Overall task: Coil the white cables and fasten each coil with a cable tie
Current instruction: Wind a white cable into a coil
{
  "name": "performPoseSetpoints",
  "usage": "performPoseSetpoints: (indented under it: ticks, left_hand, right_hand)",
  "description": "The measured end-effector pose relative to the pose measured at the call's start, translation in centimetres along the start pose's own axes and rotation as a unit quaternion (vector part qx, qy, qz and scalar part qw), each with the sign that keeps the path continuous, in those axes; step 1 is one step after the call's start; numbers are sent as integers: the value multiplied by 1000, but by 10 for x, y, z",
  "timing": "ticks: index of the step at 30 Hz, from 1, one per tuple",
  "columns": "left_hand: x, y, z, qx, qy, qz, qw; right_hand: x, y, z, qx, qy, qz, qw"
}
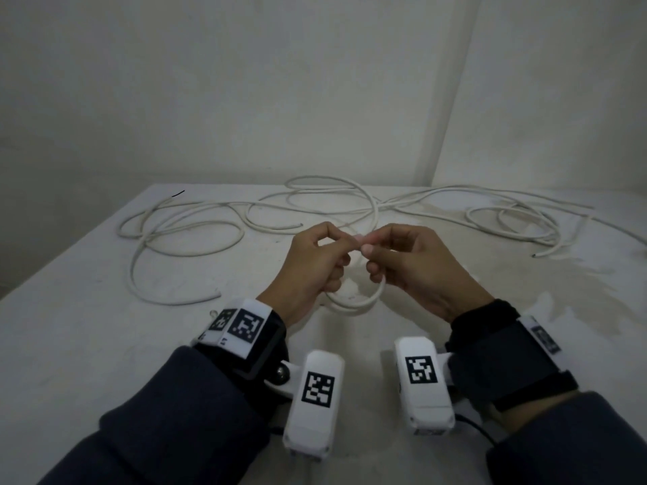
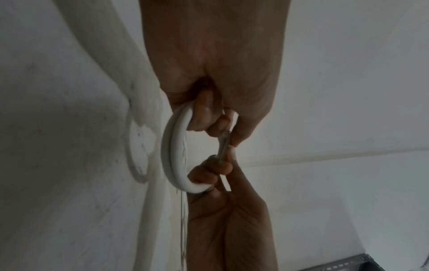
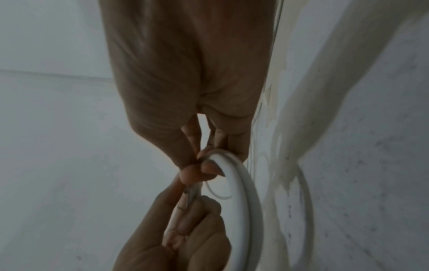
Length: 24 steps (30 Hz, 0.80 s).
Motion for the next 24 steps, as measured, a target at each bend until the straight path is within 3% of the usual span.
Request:
performPoseSetpoints:
  ticks: [3,5,8,11,13,15,19,24]
  left_hand:
    - [0,1,-4,28,-11,-10,1000]
    - [2,4,-7,67,-69,-24,995]
    - [7,7,-12,137,-149,-41,978]
    - [7,9,-17,194,-186,-49,962]
    - [7,10,-19,217,-194,-51,955]
    - [7,11,-20,235,-187,-55,952]
    - [4,13,-23,255,-159,-68,951]
    - [2,13,-25,245,-84,-91,962]
  right_hand:
    - [-1,1,4,-19,11,6,1000]
    - [1,2,6,-26,88,28,995]
    - [-4,-1,8,-54,202,-24,978]
    - [-8,2,14,-95,395,-66,911]
    - [-10,6,22,-127,438,-92,885]
    - [-7,4,24,-157,413,-59,895]
    - [1,2,19,-133,241,51,960]
    - [13,11,22,-45,55,140,988]
Point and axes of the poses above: each hand's wrist, its own y-axis away from the middle knuckle, its own x-axis out of the palm, z = x × y, the point moved 4 cm from there along -y, towards the middle knuckle, and after that the axes turned 6 degrees about -x, right-handed, at the moved point
